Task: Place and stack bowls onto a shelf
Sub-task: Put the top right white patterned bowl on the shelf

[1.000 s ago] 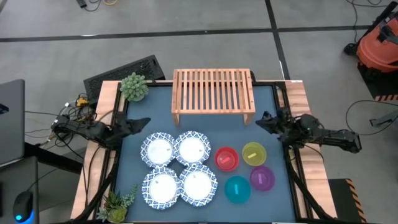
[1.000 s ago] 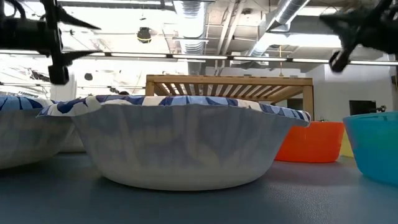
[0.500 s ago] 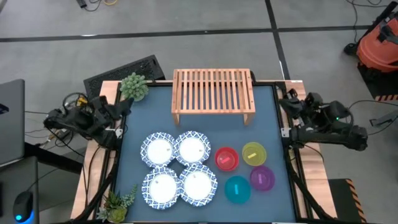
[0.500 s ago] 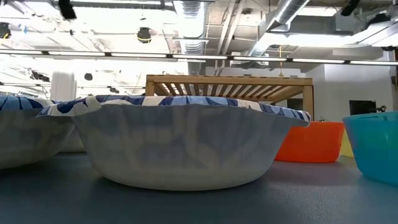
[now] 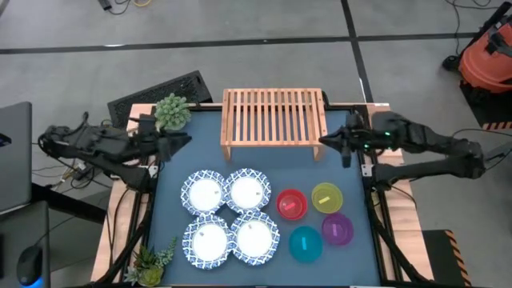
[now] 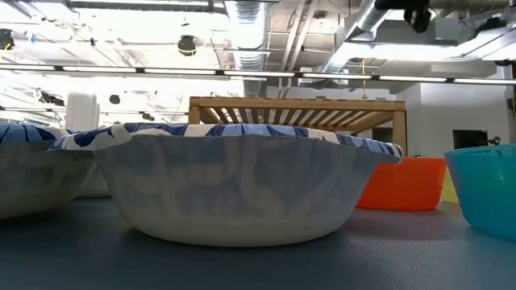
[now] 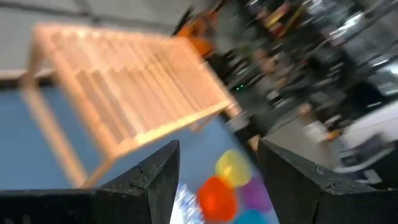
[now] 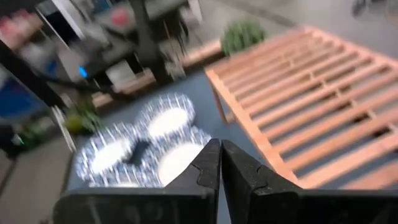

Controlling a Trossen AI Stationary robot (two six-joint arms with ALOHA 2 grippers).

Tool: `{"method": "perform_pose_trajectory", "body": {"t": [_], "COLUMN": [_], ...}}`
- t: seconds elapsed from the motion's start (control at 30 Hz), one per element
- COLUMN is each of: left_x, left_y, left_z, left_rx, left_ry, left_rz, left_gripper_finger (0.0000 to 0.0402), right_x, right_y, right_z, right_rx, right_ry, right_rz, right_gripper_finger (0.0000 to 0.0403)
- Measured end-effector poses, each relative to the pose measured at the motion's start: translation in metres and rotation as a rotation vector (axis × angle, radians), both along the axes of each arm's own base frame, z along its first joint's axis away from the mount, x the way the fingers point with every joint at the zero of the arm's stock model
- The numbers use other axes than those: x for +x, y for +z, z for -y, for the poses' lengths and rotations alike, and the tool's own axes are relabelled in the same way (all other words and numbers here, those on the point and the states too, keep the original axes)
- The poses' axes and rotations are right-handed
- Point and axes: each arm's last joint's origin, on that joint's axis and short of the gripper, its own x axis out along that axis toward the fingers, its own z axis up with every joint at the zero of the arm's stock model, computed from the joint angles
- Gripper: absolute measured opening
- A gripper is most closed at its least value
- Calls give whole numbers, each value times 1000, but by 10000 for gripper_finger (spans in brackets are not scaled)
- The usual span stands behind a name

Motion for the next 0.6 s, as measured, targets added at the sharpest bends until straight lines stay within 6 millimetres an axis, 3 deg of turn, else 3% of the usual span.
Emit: {"method": "perform_pose_trajectory", "body": {"t": [0.37, 0.6], "left_x": [25, 42], "left_y": [-53, -63], "left_z": [16, 26], "left_rx": [-340, -419], "left_ry": [-64, -178], "left_rz": [-487, -592], "left_gripper_finger": [201, 201], "right_x": [60, 101], "right_y": [33, 11], "right_z": [-8, -14], "right_rx": [-14, 244], "right_ry": [135, 117], "right_rz": [-232, -346], "right_gripper_finger": [42, 50]}}
